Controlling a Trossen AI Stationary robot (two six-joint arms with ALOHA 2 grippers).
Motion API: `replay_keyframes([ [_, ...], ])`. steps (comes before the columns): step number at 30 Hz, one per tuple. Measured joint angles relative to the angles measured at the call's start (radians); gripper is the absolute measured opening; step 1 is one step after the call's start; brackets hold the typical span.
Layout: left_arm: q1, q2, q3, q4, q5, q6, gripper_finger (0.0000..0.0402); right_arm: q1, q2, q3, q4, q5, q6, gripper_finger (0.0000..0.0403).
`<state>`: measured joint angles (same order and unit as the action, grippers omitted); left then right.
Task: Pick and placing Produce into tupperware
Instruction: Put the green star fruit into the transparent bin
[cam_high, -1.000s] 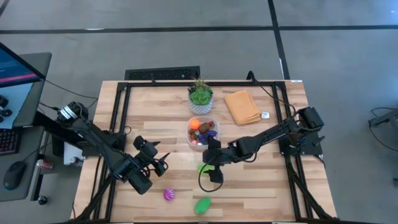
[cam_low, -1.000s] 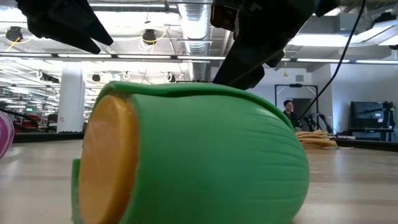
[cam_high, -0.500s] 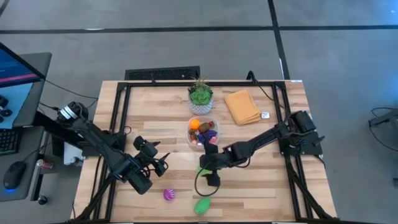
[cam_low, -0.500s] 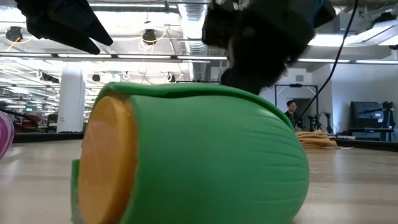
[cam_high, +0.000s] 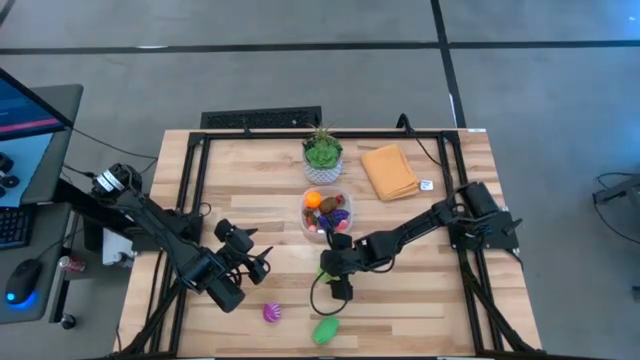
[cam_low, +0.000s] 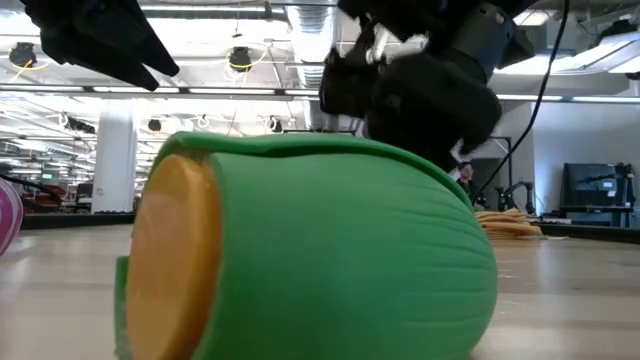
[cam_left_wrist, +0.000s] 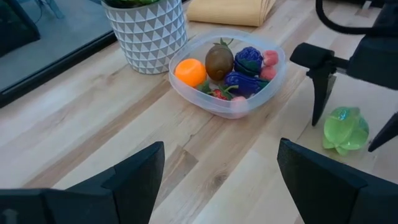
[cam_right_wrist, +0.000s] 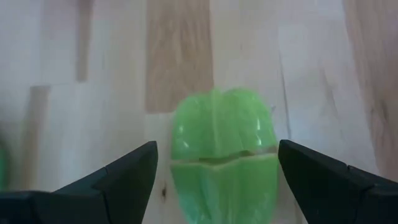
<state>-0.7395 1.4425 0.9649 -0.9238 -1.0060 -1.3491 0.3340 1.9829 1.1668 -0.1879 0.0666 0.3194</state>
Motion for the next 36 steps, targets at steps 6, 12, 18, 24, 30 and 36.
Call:
replay_keyframes([
  [6, 0.0, 0.0, 0.0, -0.001, 0.001, 0.007, 0.0302, 0.0, 0.0, -0.001, -0.003, -0.001, 0.014, 0.0331],
  [12, 0.0, 0.0, 0.0, -0.001, 0.001, 0.008, 0.0302, 0.0, 0.0, -0.001, -0.002, 0.0, 0.015, 0.0306],
  [18, 0.0, 0.0, 0.0, -0.002, 0.001, 0.008, 0.0302, 0.0, 0.0, -0.001, -0.002, 0.0, 0.023, 0.0289],
  [24, 0.0, 0.0, 0.0, -0.002, 0.001, 0.008, 0.0302, 0.0, 0.0, -0.001, -0.002, 0.0, 0.023, 0.0273],
  [30, 0.0, 0.0, 0.0, -0.002, 0.001, 0.008, 0.0302, 0.0, 0.0, -0.001, -0.002, 0.0, 0.024, 0.0252],
  [36, 0.0, 0.0, 0.0, -0.002, 0.001, 0.008, 0.0302, 0.0, -0.001, -0.001, -0.005, 0.0, 0.033, 0.0238],
])
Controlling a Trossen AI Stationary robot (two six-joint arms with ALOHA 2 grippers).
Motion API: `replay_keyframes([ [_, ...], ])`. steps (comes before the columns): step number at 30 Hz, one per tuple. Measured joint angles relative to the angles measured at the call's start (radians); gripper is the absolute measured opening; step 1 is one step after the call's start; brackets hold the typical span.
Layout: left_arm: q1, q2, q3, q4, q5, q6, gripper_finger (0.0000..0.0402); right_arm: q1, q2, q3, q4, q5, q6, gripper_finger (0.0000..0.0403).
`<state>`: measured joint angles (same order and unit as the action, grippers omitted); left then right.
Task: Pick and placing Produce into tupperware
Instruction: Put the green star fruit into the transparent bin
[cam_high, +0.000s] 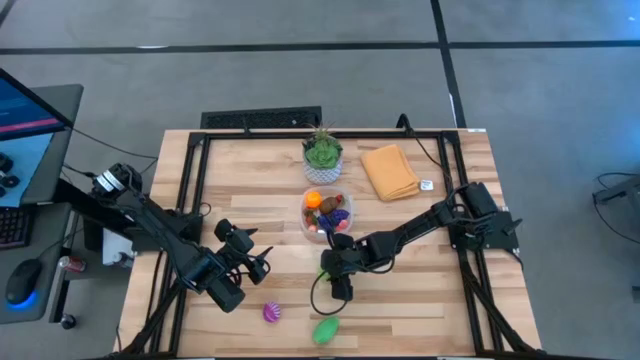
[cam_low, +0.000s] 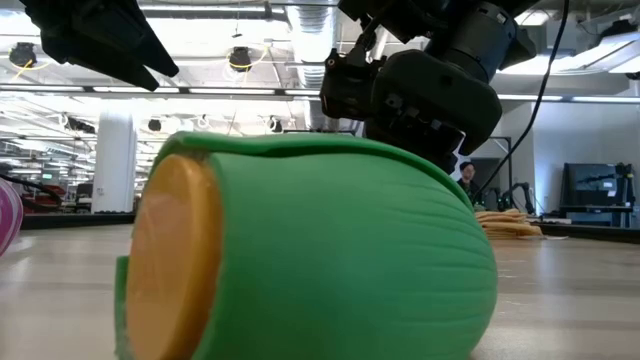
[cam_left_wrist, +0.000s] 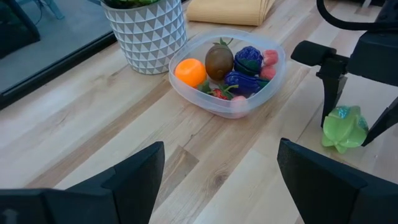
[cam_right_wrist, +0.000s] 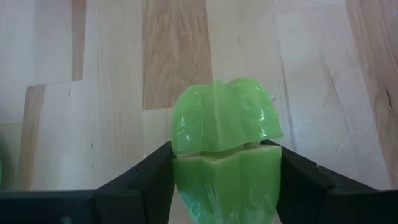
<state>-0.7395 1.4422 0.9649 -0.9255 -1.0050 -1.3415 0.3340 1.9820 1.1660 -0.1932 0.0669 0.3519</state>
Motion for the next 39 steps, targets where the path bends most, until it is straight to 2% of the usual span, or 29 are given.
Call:
replay_keyframes([
  [12, 0.0, 0.0, 0.0, 0.0, 0.0, 0.0, 0.0302, 0.0, -0.018, 0.0, -0.014, 0.001, 0.041, 0.0242],
  [26, 0.0, -0.001, 0.0, 0.001, 0.0, 0.005, 0.0302, -0.009, -0.153, 0.0, -0.124, 0.02, 0.032, 0.0244],
  [39, 0.0, -0.001, 0.0, 0.004, 0.0, 0.004, 0.0302, -0.075, -0.327, 0.0, -0.275, 0.145, 0.024, 0.0245],
])
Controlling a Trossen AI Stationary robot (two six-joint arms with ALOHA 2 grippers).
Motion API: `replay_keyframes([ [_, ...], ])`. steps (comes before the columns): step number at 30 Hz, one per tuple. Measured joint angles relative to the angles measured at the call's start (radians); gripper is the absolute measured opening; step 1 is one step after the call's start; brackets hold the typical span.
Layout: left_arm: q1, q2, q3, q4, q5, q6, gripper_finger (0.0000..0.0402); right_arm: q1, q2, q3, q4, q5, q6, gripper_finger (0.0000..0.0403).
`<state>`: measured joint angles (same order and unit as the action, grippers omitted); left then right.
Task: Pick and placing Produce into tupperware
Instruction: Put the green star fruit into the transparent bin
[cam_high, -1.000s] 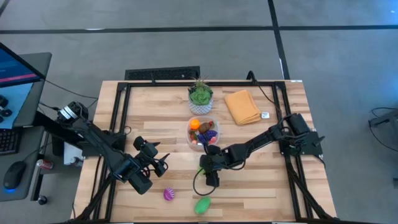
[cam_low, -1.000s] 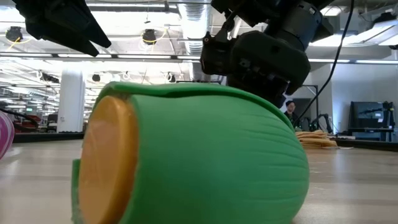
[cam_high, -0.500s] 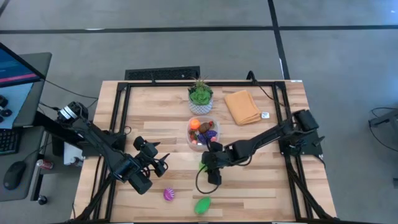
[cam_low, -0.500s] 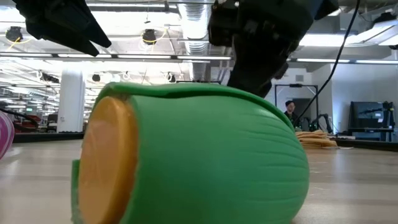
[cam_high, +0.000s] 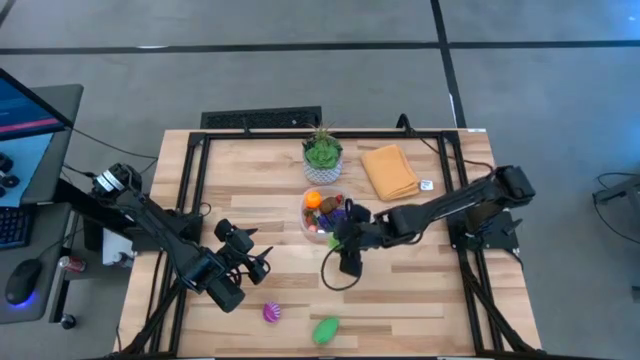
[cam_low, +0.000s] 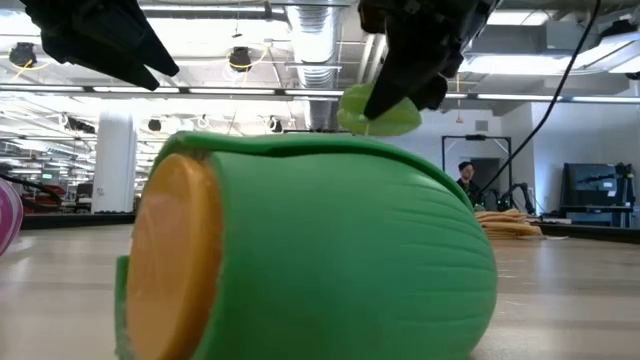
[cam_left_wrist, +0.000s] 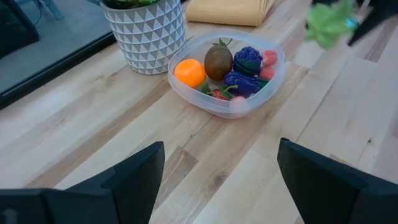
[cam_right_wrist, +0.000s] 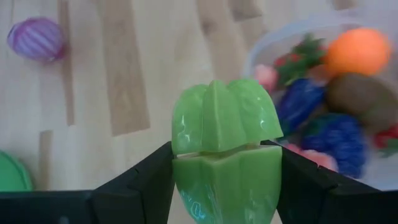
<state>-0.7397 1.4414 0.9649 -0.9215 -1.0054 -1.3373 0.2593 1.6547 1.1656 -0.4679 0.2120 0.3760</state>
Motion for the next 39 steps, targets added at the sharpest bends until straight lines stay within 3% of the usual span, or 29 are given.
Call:
replay_keyframes([
  [12, 0.0, 0.0, 0.0, 0.001, 0.0, -0.001, 0.0302, -0.15, -0.022, -0.003, -0.062, 0.027, -0.054, 0.0245],
  [26, -0.001, 0.0, 0.0, 0.007, 0.0, -0.009, 0.0302, -0.329, -0.012, 0.0, 0.001, 0.007, -0.096, 0.0245],
  [39, 0.0, 0.0, 0.0, 0.007, -0.013, -0.012, 0.0302, -0.368, 0.053, 0.0, 0.037, -0.033, -0.064, 0.0245],
])
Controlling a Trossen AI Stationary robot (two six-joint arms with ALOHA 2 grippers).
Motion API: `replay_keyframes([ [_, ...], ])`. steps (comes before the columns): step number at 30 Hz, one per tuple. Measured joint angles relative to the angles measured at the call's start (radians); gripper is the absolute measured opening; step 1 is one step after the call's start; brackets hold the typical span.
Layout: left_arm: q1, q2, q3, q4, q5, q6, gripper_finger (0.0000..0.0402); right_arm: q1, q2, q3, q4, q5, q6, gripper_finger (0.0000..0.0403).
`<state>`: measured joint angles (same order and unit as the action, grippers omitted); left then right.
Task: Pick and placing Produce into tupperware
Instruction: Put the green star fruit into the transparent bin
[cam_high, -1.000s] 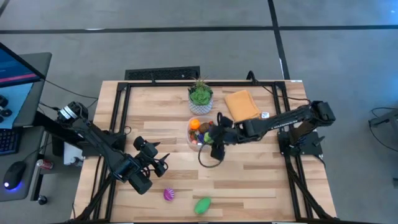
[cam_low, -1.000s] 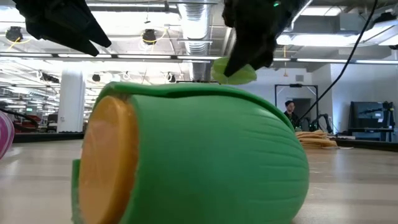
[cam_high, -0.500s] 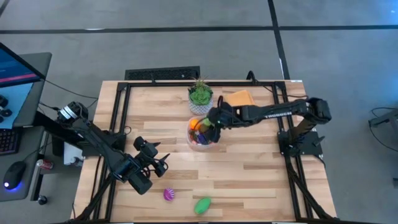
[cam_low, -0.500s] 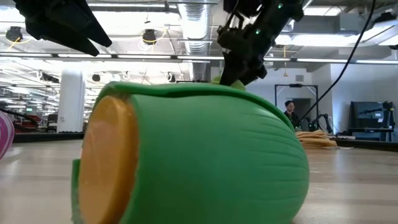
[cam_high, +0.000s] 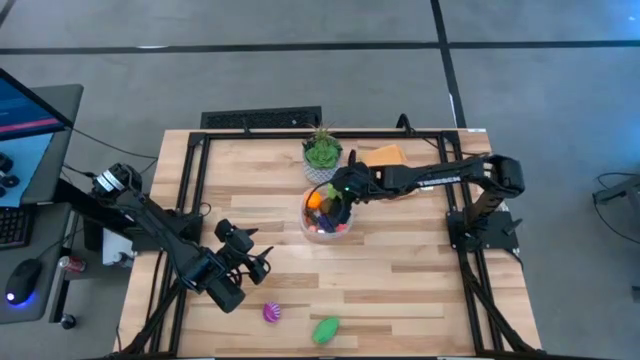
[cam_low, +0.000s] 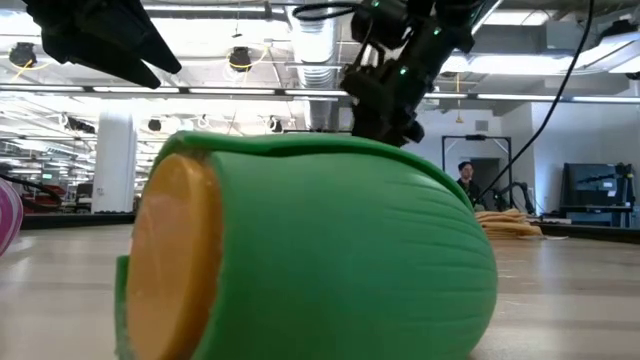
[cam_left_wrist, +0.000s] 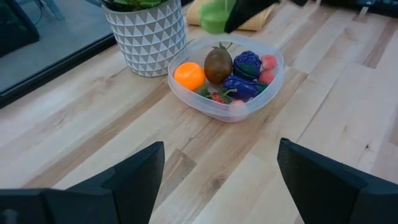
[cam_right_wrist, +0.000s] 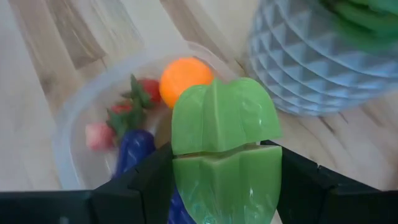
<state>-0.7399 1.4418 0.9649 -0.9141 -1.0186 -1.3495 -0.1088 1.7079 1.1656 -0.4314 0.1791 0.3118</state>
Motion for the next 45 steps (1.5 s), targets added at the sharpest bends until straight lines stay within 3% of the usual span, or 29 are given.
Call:
replay_keyframes([
  [45, 0.0, 0.0, 0.0, -0.003, 0.001, 0.0, 0.0302, -0.02, 0.097, -0.004, -0.007, -0.002, 0.188, 0.0245],
])
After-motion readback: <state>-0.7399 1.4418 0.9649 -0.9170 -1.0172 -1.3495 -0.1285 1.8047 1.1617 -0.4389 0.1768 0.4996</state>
